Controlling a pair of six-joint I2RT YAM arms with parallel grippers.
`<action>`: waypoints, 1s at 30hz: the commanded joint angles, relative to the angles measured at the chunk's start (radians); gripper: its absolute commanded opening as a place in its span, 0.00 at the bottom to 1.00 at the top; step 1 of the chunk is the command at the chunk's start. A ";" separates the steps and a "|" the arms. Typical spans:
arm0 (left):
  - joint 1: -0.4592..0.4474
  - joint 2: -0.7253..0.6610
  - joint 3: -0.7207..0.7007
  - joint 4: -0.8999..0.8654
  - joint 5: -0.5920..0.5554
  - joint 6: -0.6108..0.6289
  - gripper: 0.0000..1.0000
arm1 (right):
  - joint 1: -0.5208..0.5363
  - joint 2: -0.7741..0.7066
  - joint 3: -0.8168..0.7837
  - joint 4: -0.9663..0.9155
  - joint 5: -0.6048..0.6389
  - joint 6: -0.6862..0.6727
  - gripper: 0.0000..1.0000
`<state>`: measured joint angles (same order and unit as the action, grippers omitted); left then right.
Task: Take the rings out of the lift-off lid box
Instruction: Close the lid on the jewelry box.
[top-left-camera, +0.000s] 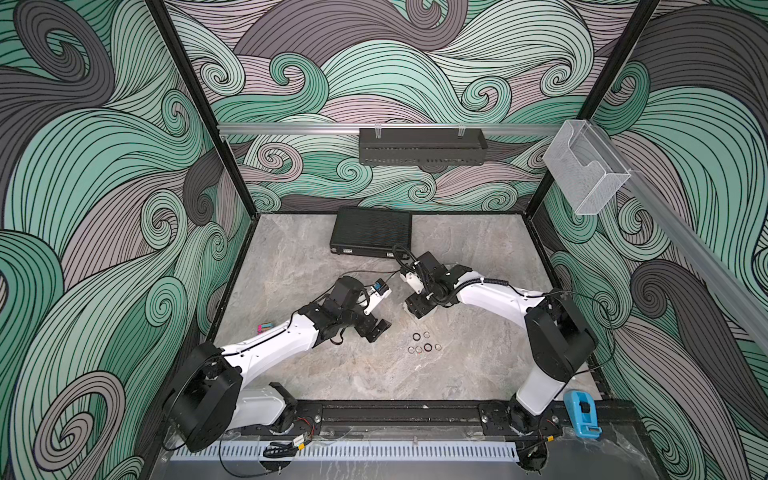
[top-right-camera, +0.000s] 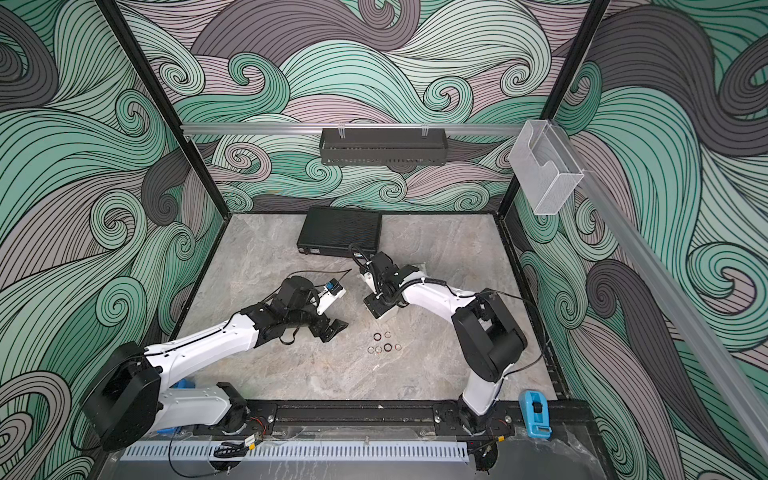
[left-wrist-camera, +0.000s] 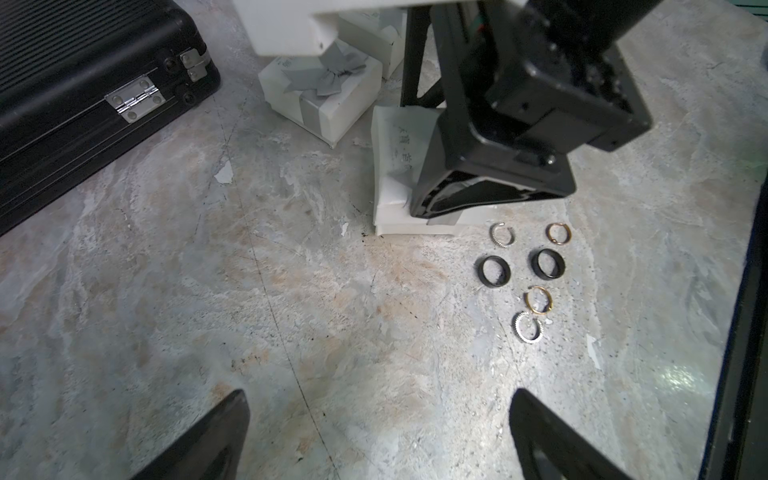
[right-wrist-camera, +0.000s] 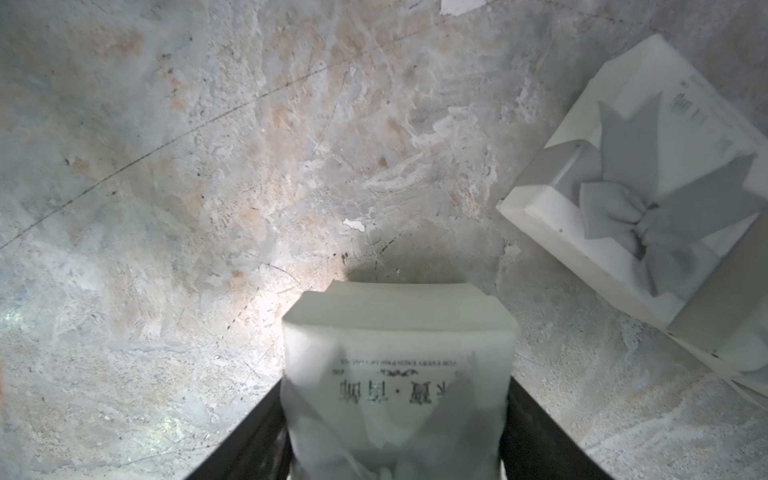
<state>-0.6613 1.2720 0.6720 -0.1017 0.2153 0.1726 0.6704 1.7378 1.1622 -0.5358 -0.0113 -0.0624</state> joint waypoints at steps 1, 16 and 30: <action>0.009 -0.017 -0.002 0.012 0.025 0.010 0.98 | 0.008 0.006 0.021 -0.014 0.040 0.010 0.73; 0.009 -0.028 -0.007 0.013 0.027 0.013 0.98 | 0.009 -0.001 0.018 -0.017 0.043 0.004 0.73; 0.009 -0.038 -0.014 0.011 0.026 0.015 0.98 | 0.002 0.011 0.015 -0.010 -0.021 -0.005 0.74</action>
<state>-0.6613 1.2522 0.6651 -0.0937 0.2218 0.1734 0.6746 1.7416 1.1664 -0.5362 -0.0067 -0.0505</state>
